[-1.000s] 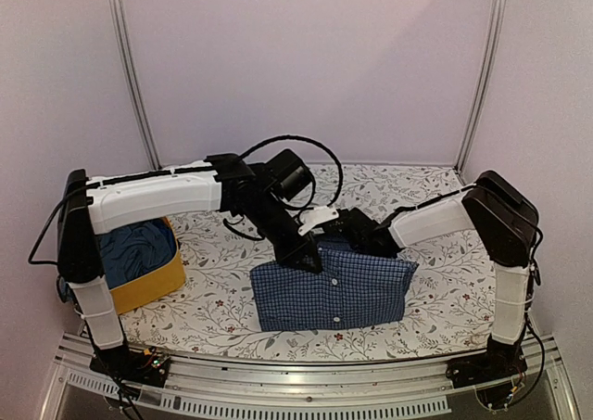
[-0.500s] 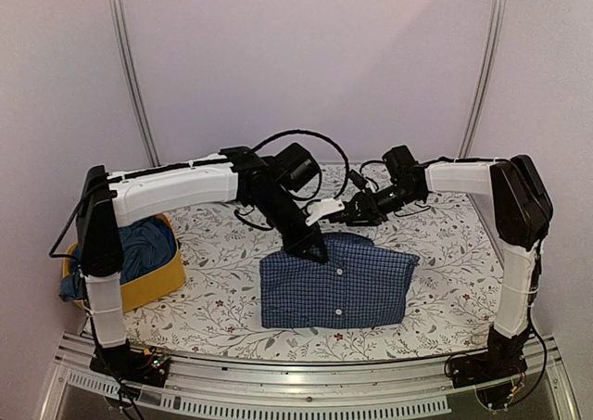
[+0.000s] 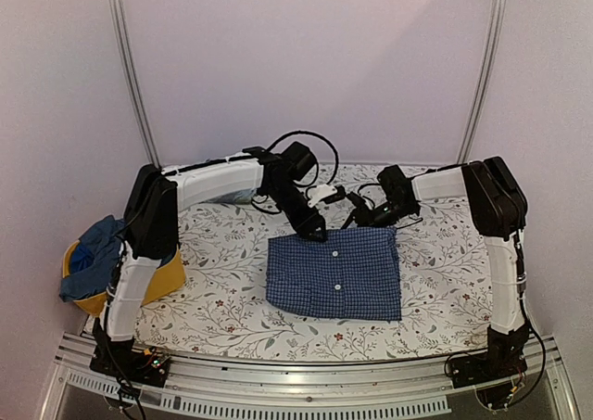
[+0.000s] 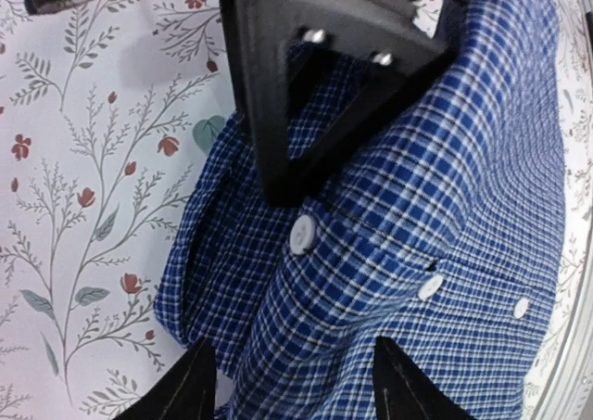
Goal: Fold and stack the mixed laundry pile
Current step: Fold the 2/3-rectangle-folded shirt at the center of the board, then smooth out the square-folded shirt at the center of the board.
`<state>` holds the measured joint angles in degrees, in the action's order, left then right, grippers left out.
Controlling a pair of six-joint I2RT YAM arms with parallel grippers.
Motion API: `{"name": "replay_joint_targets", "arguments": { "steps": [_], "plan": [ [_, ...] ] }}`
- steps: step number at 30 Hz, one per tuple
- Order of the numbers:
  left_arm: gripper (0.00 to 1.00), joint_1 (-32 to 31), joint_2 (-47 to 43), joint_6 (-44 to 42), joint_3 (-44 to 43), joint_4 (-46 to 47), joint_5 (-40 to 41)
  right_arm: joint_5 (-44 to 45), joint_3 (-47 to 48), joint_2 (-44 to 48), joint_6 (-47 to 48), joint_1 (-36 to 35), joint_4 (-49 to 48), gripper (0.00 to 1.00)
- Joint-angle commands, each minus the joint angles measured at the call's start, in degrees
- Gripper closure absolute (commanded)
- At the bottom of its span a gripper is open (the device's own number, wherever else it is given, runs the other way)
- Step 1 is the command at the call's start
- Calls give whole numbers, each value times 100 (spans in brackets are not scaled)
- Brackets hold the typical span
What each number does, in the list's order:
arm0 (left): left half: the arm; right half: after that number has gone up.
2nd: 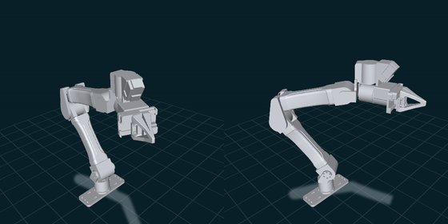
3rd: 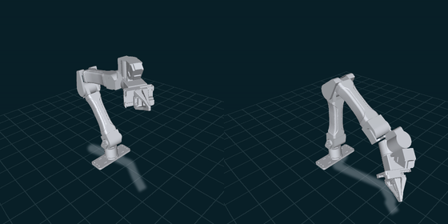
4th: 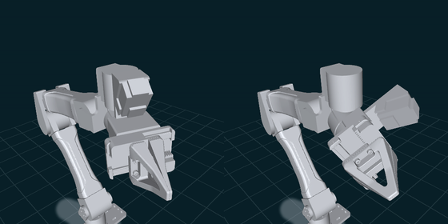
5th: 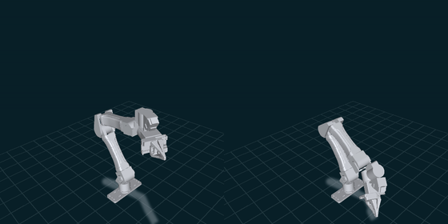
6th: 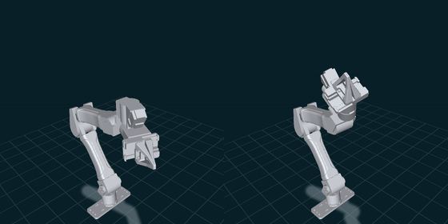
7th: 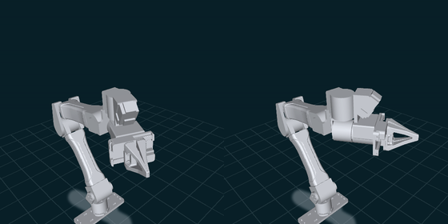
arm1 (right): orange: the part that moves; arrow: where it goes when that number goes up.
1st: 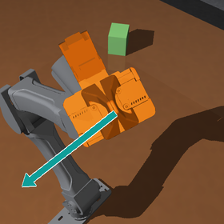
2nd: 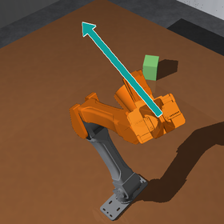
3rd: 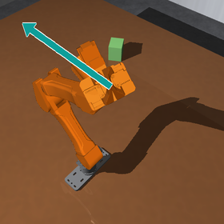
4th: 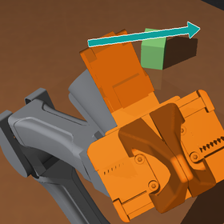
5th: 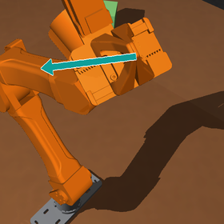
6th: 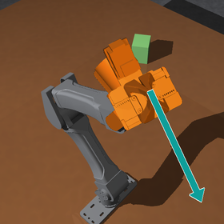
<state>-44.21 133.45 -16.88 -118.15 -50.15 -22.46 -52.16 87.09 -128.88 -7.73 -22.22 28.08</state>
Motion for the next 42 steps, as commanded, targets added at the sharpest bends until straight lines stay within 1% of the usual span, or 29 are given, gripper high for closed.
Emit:
{"name": "replay_joint_targets", "arguments": {
  "steps": [1,3,5,7,8,10,12,15,18,21,24,26,27,29,31,33,35,36,37,42],
  "plan": [
    [35,381,74,191,-107,316,335,791,244,439,-159,474,222,36],
    [29,561,-148,514,0,607,336,899,357,652,-269,803,225,35],
    [23,832,-549,952,351,1040,142,1030,354,914,-433,1144,214,34],
    [19,1075,-1083,1415,964,1533,-206,1128,184,1242,-533,1417,217,33],
    [18,1168,-1342,1600,1521,1772,-363,1152,49,1376,-543,1489,209,32],
    [16,1301,-1856,1989,2395,2203,-477,1085,-352,1765,-554,1520,142,31],
    [14,1383,-2321,2378,3277,2589,-581,781,-887,2298,-613,1524,-62,30],
    [11,1446,-2897,3146,4408,3204,-641,463,-1799,2978,-899,1459,-566,24],
    [10,1450,-3240,3814,5360,4094,-878,696,-2377,3387,-938,1194,-638,18],
    [10,1447,-3291,4309,5874,4630,-1091,990,-2576,3308,-818,890,-449,19],
    [14,1405,-3214,4595,6115,4903,-1106,1245,-2676,3209,-790,582,-409,22],
    [16,1359,-3114,4672,6127,5206,-1167,1275,-2666,3130,-815,496,-456,26],
    [17,1324,-3053,4681,6092,5275,-1202,1306,-2634,3072,-831,484,-476,30],
    [22,1256,-2896,4679,5954,5420,-1293,1519,-2561,2905,-840,488,-473,38],
    [31,1220,-2708,4693,5773,5578,-1503,1749,-2455,2712,-844,491,-425,51],
    [47,1188,-2466,4644,5539,5596,-1594,1879,-2351,2564,-843,513,-356,72],
    [63,1170,-2301,4632,5341,5593,-1604,1902,-2270,2449,-864,551,-353,88],
    [70,1167,-2270,4635,5277,5596,-1560,1921,-2216,2404,-883,592,-337,94],
    [76,1177,-2274,4653,5232,5645,-1547,1928,-2199,2383,-894,615,-338,99],
    [100,1152,-2389,4668,5334,5980,-1195,1951,-2239,2336,-862,992,-421,100]
  ]
}}
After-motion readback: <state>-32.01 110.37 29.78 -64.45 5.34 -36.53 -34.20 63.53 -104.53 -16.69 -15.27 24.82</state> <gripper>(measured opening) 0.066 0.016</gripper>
